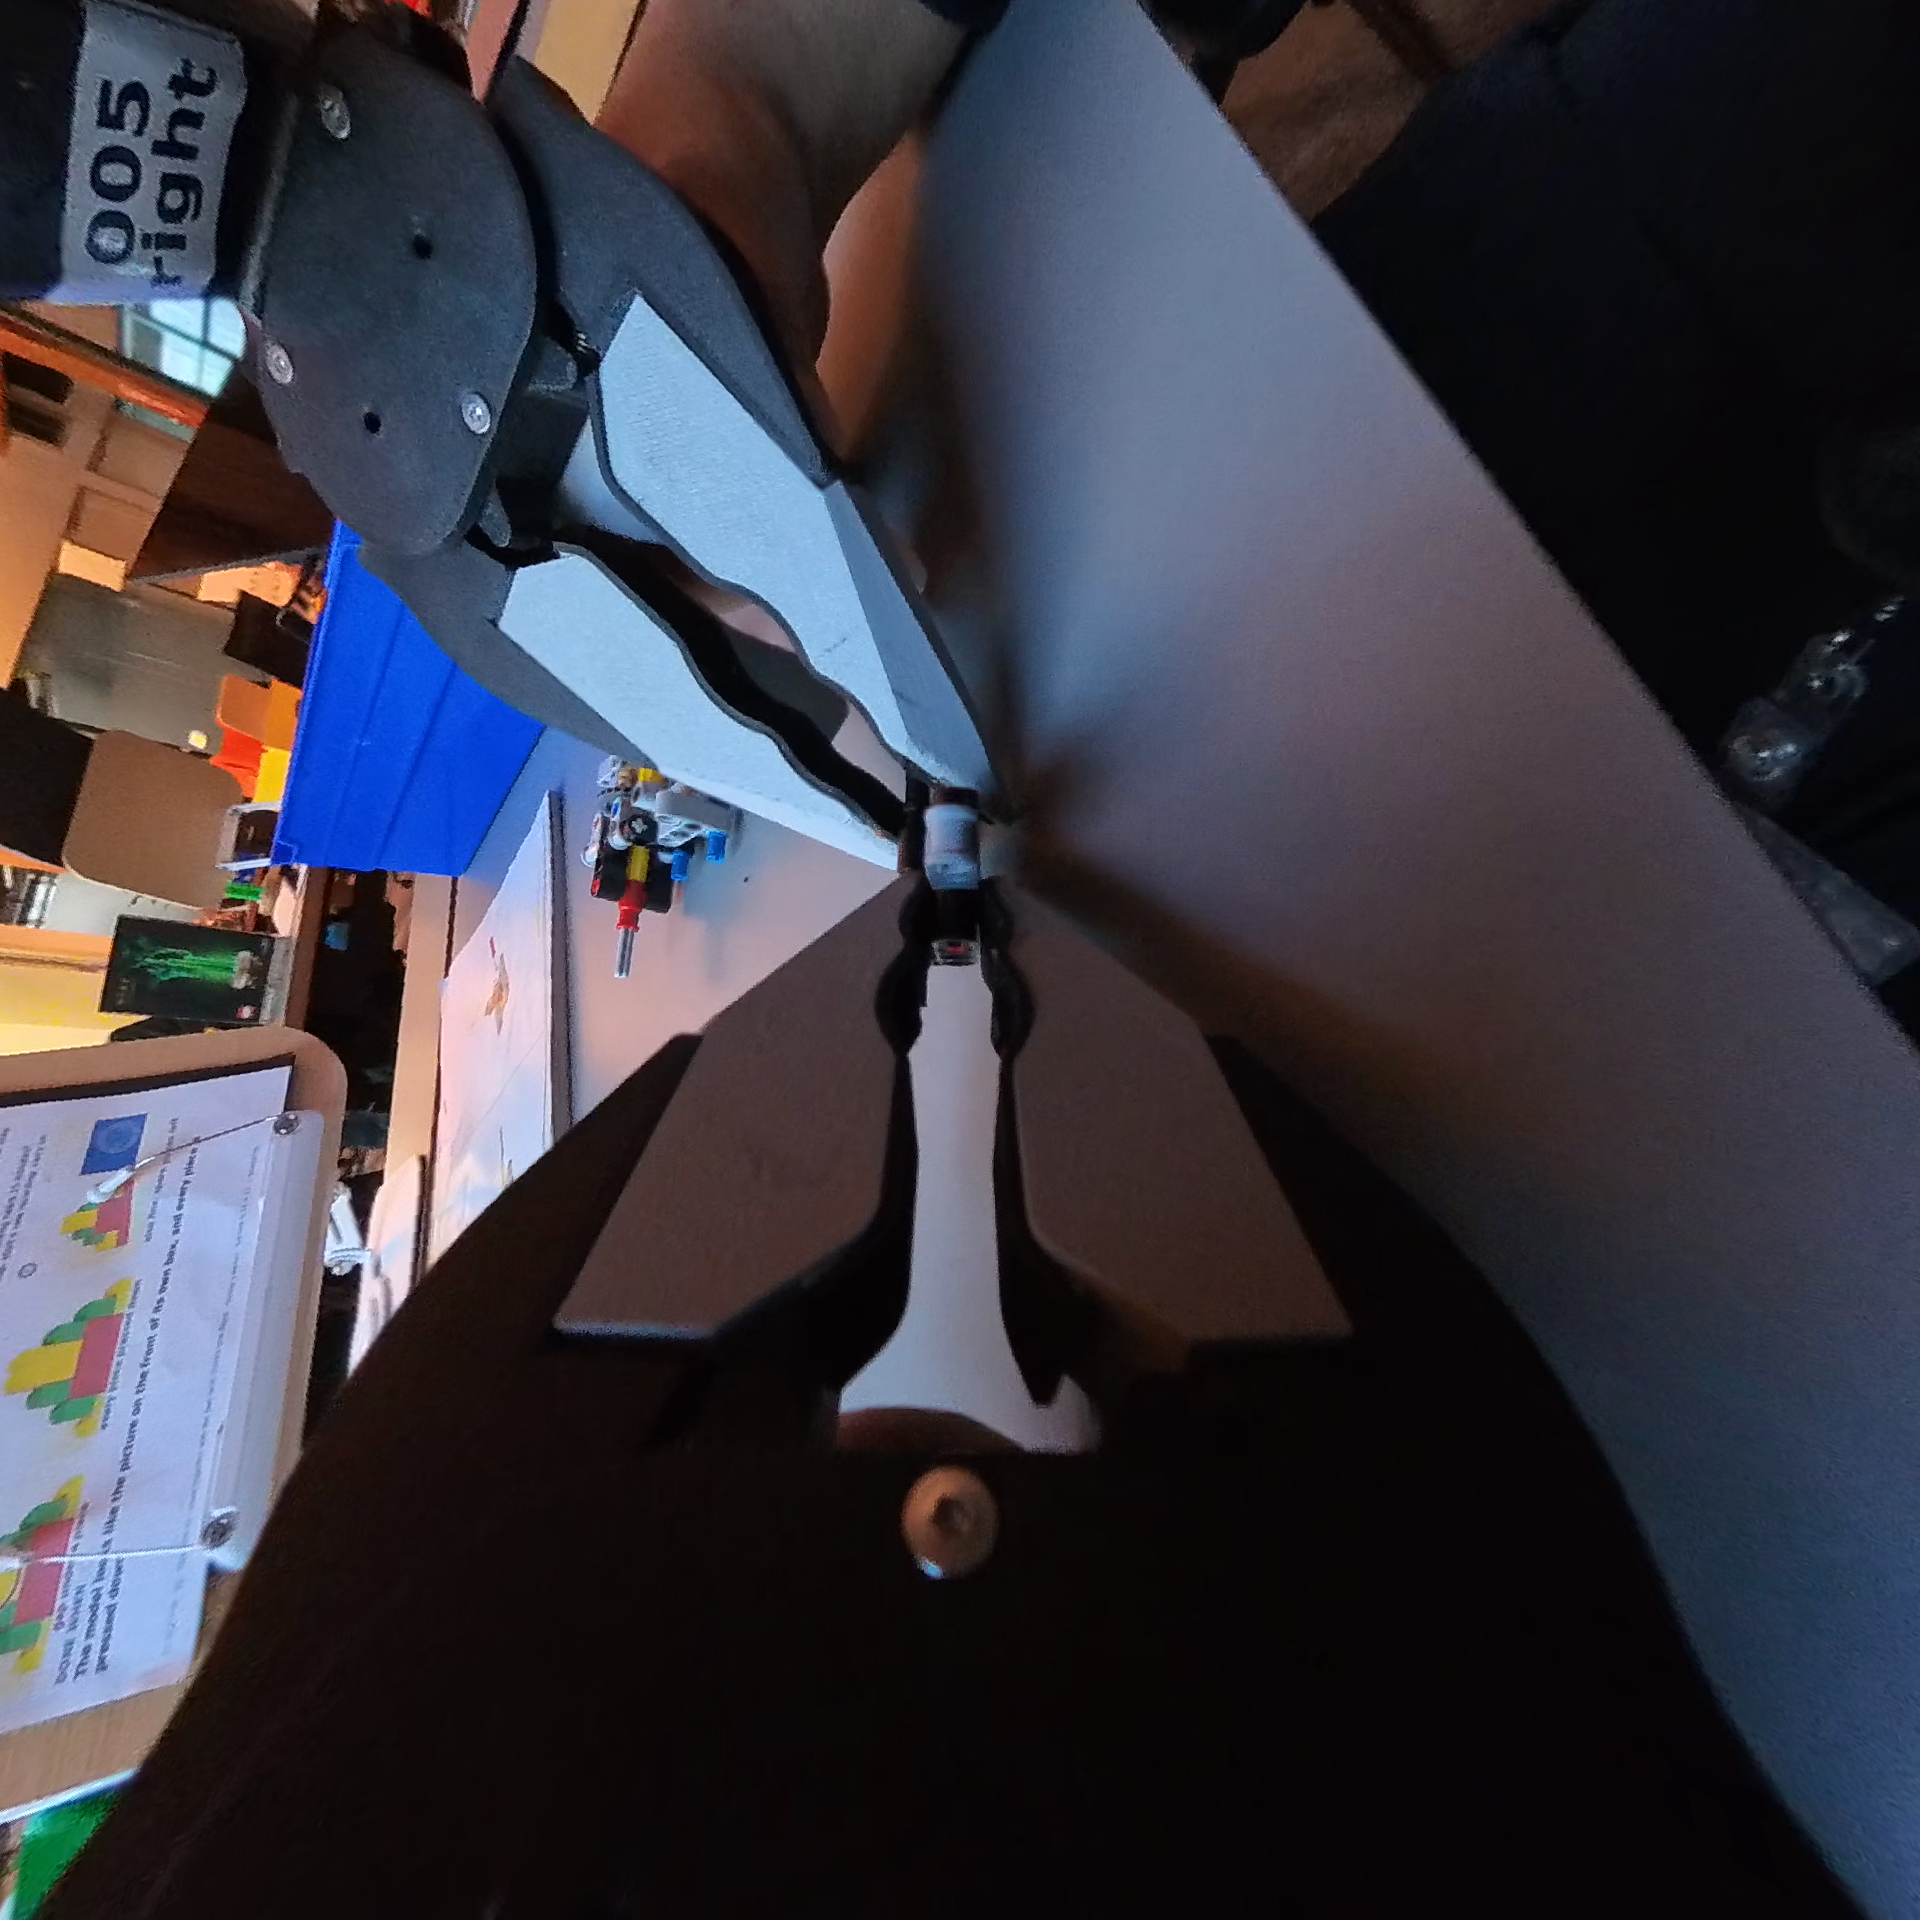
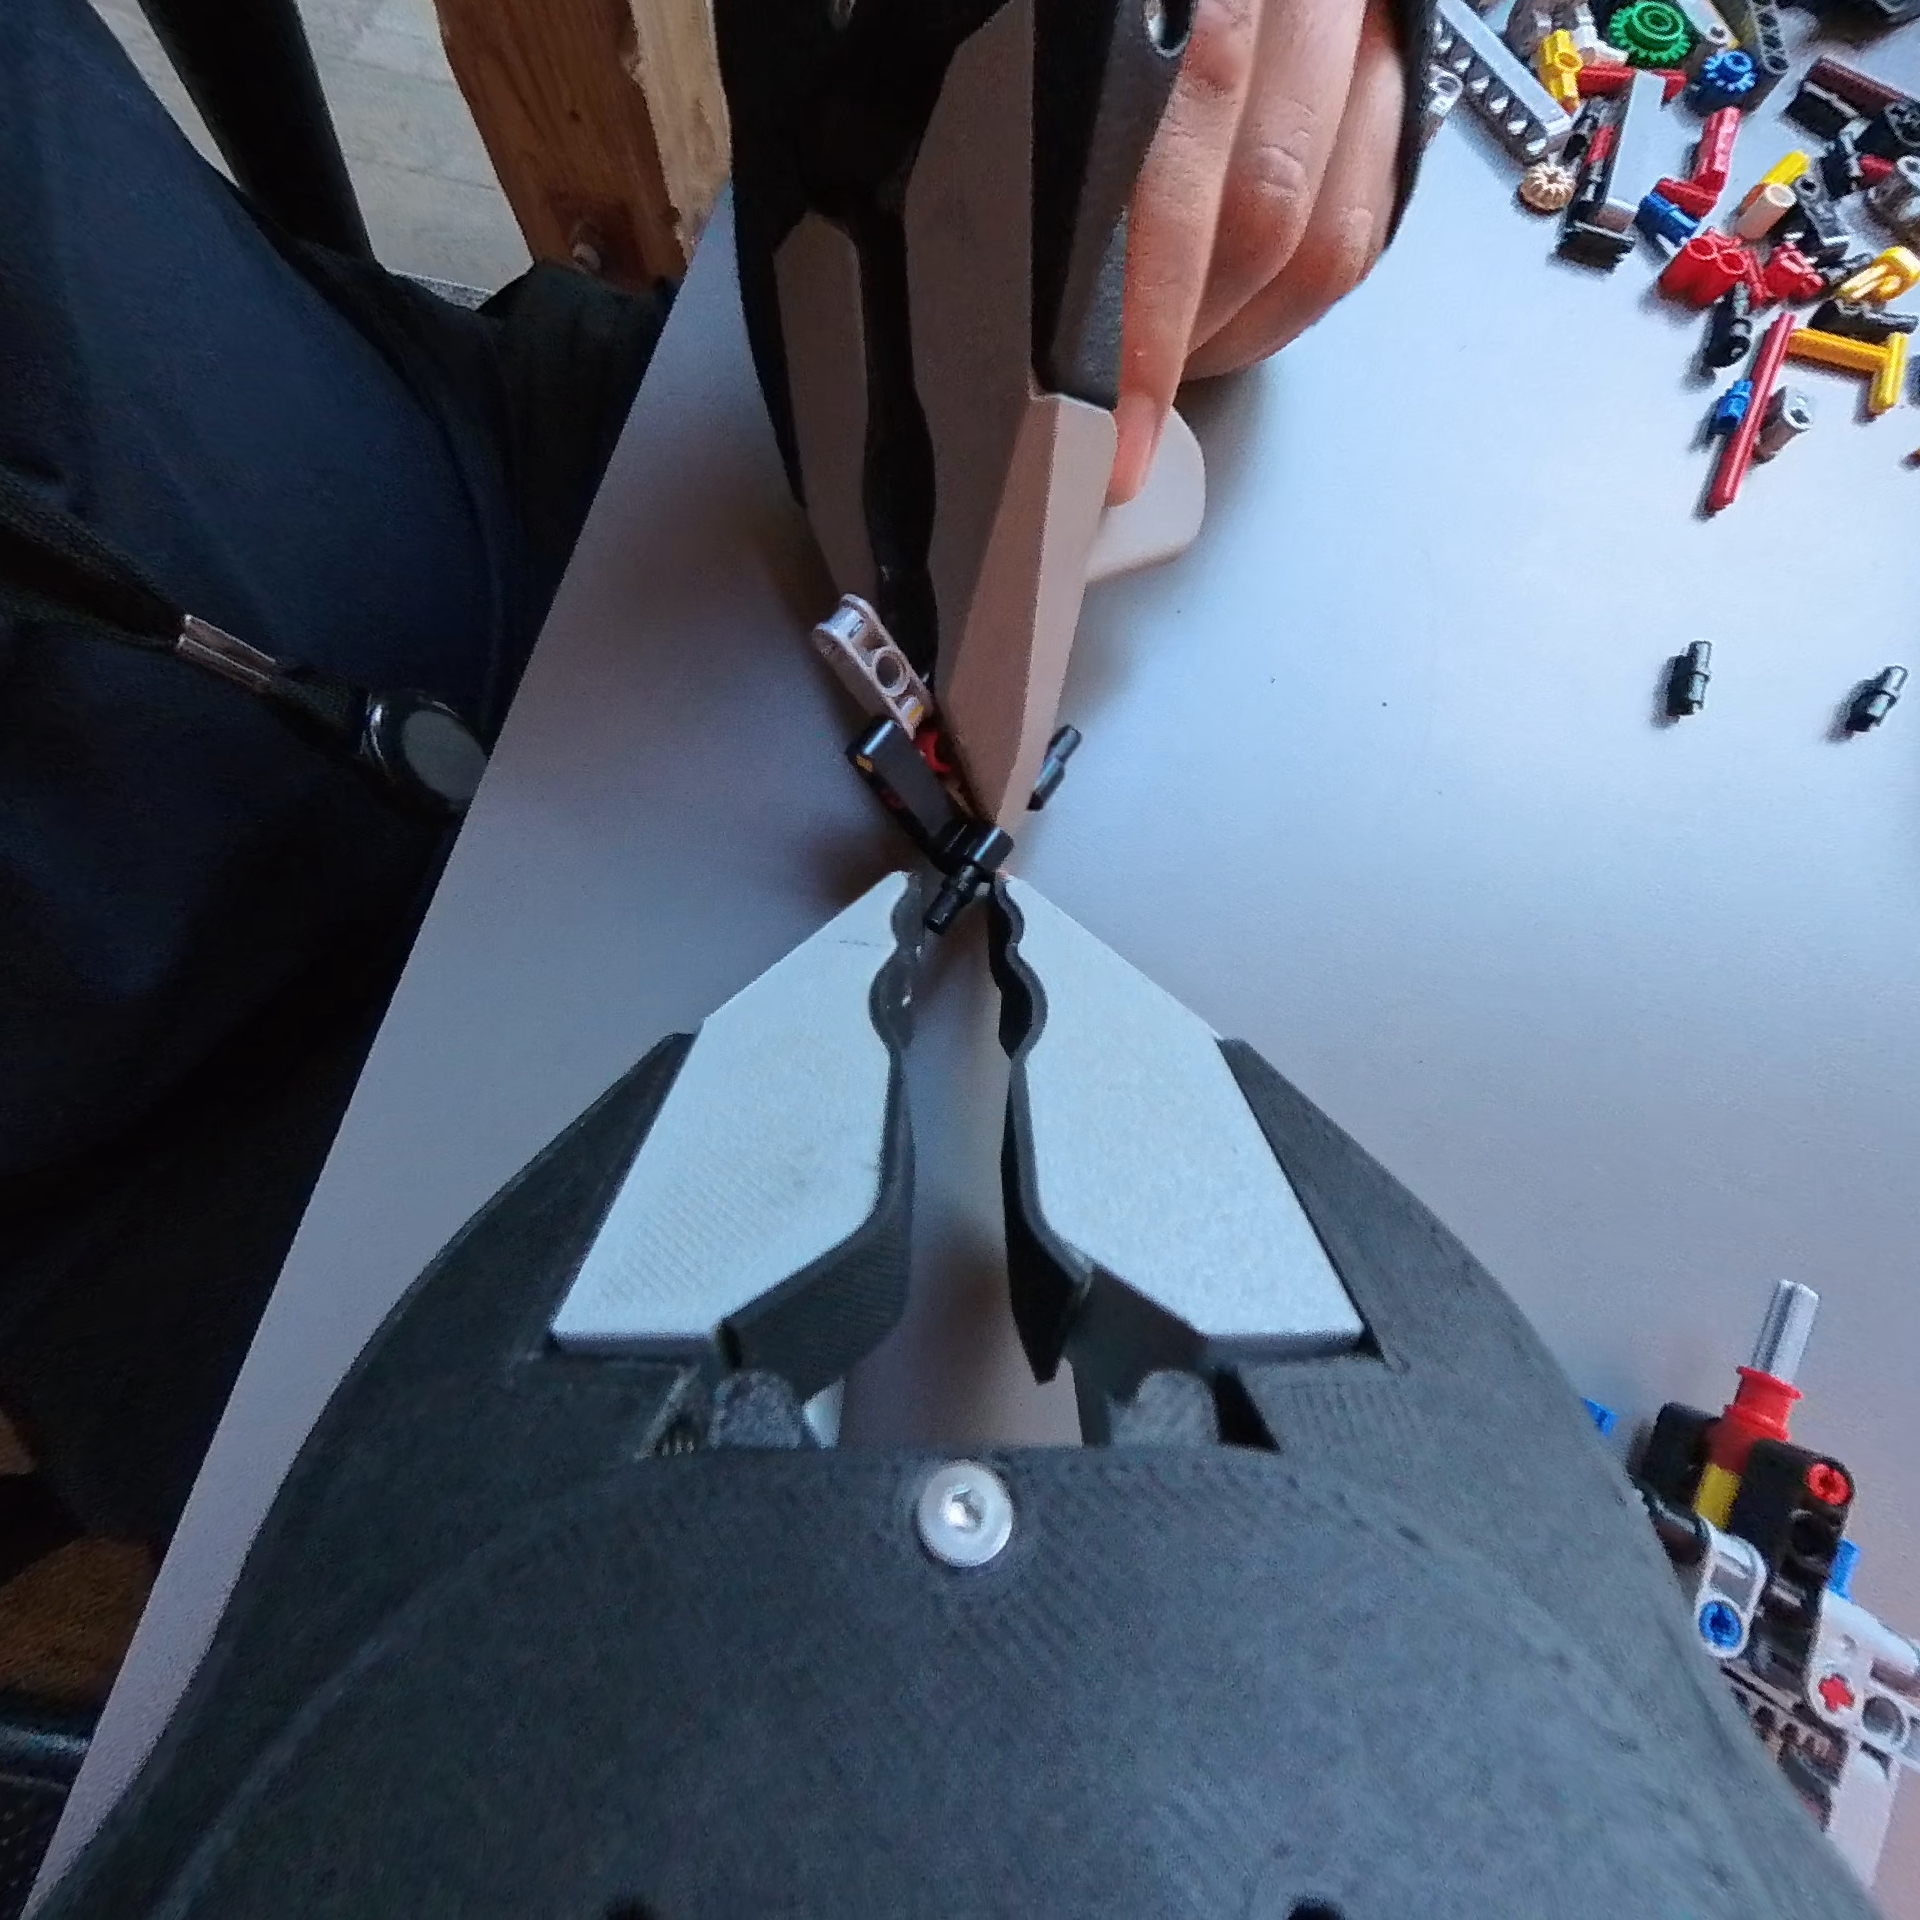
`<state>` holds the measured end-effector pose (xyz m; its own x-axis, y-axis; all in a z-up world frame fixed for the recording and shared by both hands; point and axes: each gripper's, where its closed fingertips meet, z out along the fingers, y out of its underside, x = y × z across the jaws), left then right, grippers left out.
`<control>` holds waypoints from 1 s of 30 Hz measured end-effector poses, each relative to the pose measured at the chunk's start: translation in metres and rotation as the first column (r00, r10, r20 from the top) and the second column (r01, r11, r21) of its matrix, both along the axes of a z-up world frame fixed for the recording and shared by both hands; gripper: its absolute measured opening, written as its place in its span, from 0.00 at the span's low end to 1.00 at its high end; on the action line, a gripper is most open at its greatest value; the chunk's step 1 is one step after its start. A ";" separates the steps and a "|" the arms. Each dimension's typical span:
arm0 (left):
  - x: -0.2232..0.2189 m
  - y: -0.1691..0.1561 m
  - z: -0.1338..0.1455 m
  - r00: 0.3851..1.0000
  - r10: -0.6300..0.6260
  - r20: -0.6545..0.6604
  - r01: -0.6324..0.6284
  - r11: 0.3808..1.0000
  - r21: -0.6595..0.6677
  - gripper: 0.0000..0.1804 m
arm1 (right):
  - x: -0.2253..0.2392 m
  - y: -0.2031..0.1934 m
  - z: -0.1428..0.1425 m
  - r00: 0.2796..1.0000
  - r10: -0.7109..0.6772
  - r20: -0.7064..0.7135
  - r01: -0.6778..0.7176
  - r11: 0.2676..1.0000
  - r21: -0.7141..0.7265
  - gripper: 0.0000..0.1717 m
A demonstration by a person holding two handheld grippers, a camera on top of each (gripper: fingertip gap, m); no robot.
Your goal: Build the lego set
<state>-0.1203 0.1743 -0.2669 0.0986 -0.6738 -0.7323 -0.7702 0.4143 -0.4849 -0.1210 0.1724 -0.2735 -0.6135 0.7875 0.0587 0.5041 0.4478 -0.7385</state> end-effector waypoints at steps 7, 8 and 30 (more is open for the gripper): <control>-0.010 0.021 -0.001 0.985 0.118 -0.123 -0.093 0.977 0.193 0.03 | -0.005 0.020 0.001 0.994 -0.112 0.021 0.112 0.993 -0.040 0.04; -0.011 0.023 0.000 0.982 0.131 -0.137 -0.100 0.971 0.216 0.03 | -0.006 0.023 0.001 0.991 -0.129 0.026 0.130 0.990 -0.047 0.04; -0.028 0.016 0.017 0.947 0.265 0.184 -0.204 0.934 -0.295 0.33 | -0.013 0.046 0.000 0.978 -0.201 -0.064 0.206 0.973 0.100 0.00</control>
<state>-0.1480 0.1899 -0.2503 0.4136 -0.7799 -0.4698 -0.6922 0.0659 -0.7187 -0.1340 0.2180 -0.2738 -0.4348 0.8831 0.1762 0.5537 0.4165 -0.7210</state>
